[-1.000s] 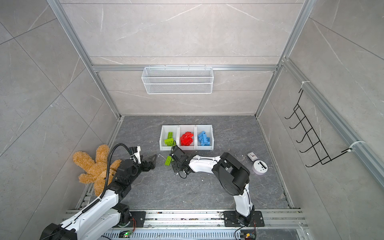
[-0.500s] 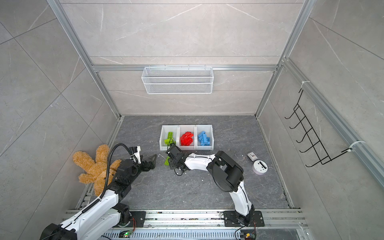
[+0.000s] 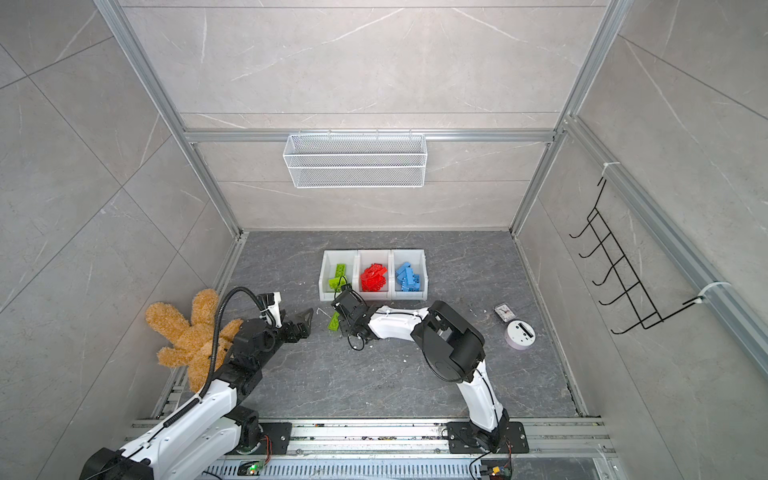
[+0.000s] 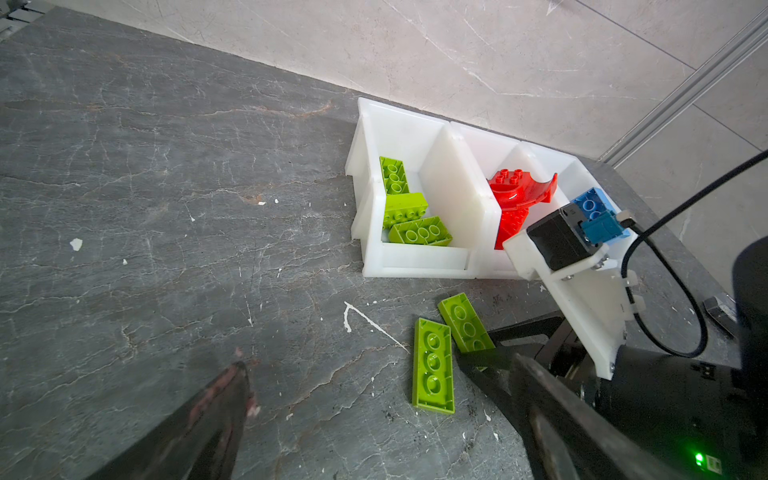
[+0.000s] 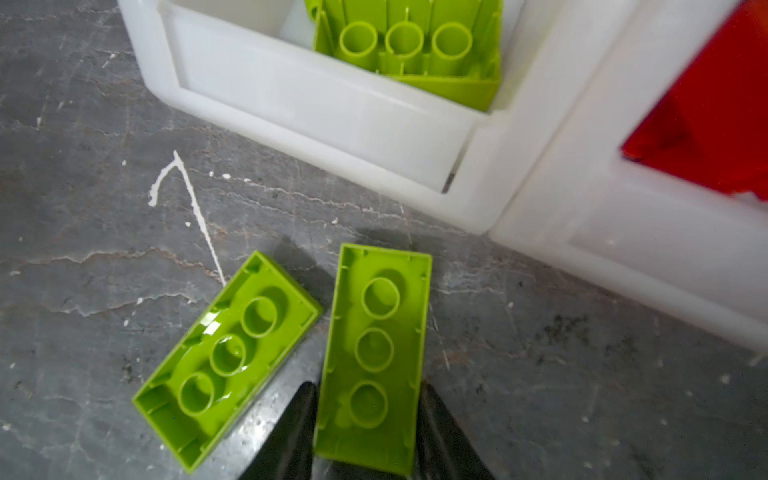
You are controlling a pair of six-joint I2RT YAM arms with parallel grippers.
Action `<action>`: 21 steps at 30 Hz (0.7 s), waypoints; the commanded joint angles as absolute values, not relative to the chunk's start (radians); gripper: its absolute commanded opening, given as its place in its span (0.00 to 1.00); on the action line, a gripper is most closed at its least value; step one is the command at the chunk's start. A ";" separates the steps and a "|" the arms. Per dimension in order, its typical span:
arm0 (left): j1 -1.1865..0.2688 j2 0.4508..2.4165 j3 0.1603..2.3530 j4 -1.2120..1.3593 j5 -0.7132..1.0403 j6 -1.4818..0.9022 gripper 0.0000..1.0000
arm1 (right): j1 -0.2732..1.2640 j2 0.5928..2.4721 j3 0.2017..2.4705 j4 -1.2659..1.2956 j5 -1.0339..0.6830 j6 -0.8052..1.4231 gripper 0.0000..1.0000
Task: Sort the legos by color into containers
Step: 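Close the right gripper on the flat lime-green brick and lift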
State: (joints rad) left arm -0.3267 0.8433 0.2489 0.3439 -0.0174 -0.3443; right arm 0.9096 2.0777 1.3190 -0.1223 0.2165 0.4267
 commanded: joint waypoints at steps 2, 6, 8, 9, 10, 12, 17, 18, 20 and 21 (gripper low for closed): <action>-0.329 0.832 0.257 0.377 -0.018 -0.339 0.99 | 0.905 2.070 1.280 -0.144 0.233 0.429 0.38; -0.329 0.834 0.257 0.378 -0.018 -0.341 0.99 | 0.905 2.051 1.260 -0.135 0.227 0.421 0.36; -0.328 0.840 0.255 0.384 -0.019 -0.342 0.99 | 0.905 2.043 1.252 -0.132 0.223 0.416 0.35; -0.328 0.845 0.254 0.391 -0.019 -0.345 0.99 | 0.905 2.039 1.249 -0.130 0.218 0.413 0.34; -0.329 0.852 0.256 0.393 -0.019 -0.345 0.99 | 0.906 2.036 1.243 -0.130 0.217 0.411 0.34; -0.328 0.865 0.260 0.396 -0.012 -0.347 0.99 | 0.905 2.027 1.233 -0.126 0.216 0.413 0.33; -0.329 0.865 0.259 0.396 -0.006 -0.347 0.99 | 0.908 2.007 1.212 -0.115 0.211 0.408 0.32; -0.328 0.861 0.259 0.395 -0.009 -0.347 0.99 | 0.910 1.997 1.196 -0.101 0.221 0.407 0.32; -0.328 0.852 0.256 0.390 -0.018 -0.347 0.99 | 0.910 1.965 1.168 -0.075 0.224 0.400 0.32; -0.328 0.849 0.254 0.390 -0.018 -0.347 0.99 | 0.911 1.952 1.166 -0.079 0.220 0.398 0.32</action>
State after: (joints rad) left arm -0.3267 0.8677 0.2489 0.3443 -0.0174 -0.3447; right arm 0.9096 2.0003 1.1969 -0.0654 0.2211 0.4179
